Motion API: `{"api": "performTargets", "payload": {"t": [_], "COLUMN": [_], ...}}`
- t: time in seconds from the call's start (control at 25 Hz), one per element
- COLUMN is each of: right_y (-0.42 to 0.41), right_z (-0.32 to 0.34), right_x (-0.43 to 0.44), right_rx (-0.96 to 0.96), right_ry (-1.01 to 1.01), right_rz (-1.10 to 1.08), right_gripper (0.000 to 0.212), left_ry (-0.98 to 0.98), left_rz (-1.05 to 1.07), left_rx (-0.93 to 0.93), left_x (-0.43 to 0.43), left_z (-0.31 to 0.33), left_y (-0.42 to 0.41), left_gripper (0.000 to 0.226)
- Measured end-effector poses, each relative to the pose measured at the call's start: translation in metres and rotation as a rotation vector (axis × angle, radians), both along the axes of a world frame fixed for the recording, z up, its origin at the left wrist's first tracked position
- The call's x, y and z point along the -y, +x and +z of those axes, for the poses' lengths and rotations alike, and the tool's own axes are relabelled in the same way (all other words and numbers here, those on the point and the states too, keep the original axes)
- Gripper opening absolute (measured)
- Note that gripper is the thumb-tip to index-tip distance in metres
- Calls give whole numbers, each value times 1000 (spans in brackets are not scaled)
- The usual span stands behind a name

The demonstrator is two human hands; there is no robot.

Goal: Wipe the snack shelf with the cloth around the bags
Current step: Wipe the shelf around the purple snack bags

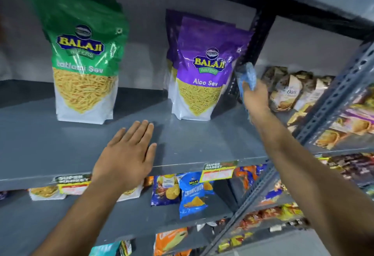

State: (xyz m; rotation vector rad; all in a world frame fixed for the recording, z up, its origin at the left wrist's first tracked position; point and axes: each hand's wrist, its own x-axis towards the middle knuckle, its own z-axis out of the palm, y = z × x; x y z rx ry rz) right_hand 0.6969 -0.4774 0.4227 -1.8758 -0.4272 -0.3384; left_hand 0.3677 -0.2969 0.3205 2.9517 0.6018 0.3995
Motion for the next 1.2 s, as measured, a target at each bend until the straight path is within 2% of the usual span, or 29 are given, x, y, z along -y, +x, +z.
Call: {"api": "performTargets", "payload": {"t": [0.24,0.4,0.52,0.64,0.8,0.88,1.04,1.12,1.2], "right_y": [93,124,128,123,93,71,44,53,71], "right_z": [-32,-55,-58,-54,-45,-47,-53,-40,-27], "right_x": [-46,-45,-50,-46,-19,-3,23,14,-2], "right_rx": [99,12,-93,-92,-178,-178,-177,-196,-140], "right_ry": [-476,-703,-660,-684,-600,-601,-622,-558,-490], "right_rz": [56,178,192,247,309,334,392,283,158], "right_gripper": [38,33,34,33,30,23,27,19,26], "left_ry": [-23,-27,-11,4,-4,-10,-21,-36,-38], "left_rz": [15,20,30,28,17,16,8,0,-6], "left_rx": [-26,-8,-14,-19,-18,-26,-31,-28,-31], "left_x": [-3,-1,-3,-4,-2,-2,-2,-4,-7], "left_z": [2,1,-3,-3,-1,-1,1,-1,-3], "left_y": [2,4,5,4,2,2,5,5,5], "left_gripper": [73,73,70,68,68,70,74,74,75]}}
